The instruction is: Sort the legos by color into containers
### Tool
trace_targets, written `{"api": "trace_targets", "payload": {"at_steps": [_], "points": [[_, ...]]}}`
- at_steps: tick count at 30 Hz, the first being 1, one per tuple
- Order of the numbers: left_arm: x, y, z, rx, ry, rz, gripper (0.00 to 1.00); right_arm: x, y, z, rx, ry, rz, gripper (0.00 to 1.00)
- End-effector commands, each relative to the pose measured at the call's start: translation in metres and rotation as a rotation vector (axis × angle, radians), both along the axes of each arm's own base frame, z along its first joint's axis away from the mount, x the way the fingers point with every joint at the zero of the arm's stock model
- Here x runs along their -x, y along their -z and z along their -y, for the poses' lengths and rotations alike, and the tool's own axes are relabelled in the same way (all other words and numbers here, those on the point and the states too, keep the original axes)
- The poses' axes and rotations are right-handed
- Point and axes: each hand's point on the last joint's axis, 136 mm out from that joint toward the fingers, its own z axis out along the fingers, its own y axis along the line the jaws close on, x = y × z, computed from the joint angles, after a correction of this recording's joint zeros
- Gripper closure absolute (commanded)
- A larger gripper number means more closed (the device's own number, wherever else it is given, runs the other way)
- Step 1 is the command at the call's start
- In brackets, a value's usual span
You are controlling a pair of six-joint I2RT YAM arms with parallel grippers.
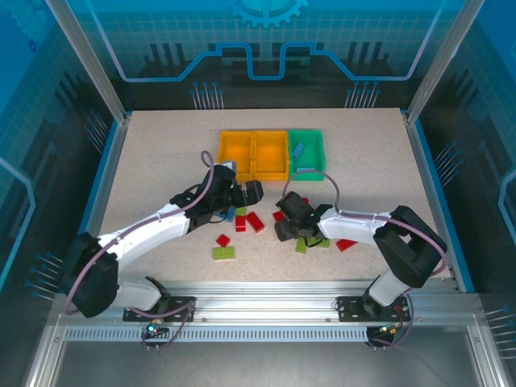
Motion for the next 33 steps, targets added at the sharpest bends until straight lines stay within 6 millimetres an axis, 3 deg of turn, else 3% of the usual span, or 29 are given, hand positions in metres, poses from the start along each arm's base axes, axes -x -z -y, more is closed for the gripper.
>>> {"api": "trace_targets", "payload": {"at_steps": [1, 6, 8, 11, 16, 20, 23, 28, 33], "points": [[0.008, 0.005, -0.031, -0.075, -0.083, 0.006, 0.01, -0.001, -0.034, -0.006, -0.055, 0.001, 0.061, 0.35], [0.02, 0.01, -0.062, -0.16, -0.147, 0.001, 0.01, -0.013, -0.071, -0.003, -0.108, -0.005, 0.111, 0.32], [0.025, 0.016, -0.075, -0.2, -0.173, -0.021, 0.01, -0.024, -0.076, 0.009, -0.121, 0.018, 0.105, 0.32], [0.034, 0.024, -0.088, -0.253, -0.189, -0.067, 0.01, -0.057, -0.093, 0.026, -0.148, 0.07, 0.121, 0.32], [0.044, 0.037, -0.097, -0.302, -0.179, -0.097, 0.01, -0.114, -0.104, 0.053, -0.147, 0.156, 0.139, 0.33], [0.049, 0.046, -0.099, -0.315, -0.166, -0.114, 0.01, -0.157, -0.101, 0.054, -0.132, 0.163, 0.11, 0.33], [0.053, 0.053, -0.1, -0.315, -0.163, -0.137, 0.01, -0.181, -0.084, 0.053, -0.076, 0.169, 0.057, 0.33], [0.058, 0.059, -0.102, -0.322, -0.151, -0.163, 0.01, -0.202, -0.067, 0.059, -0.032, 0.229, 0.026, 0.31], [0.06, 0.064, -0.1, -0.319, -0.127, -0.173, 0.01, -0.207, -0.062, 0.061, -0.022, 0.257, 0.023, 0.22]]}}
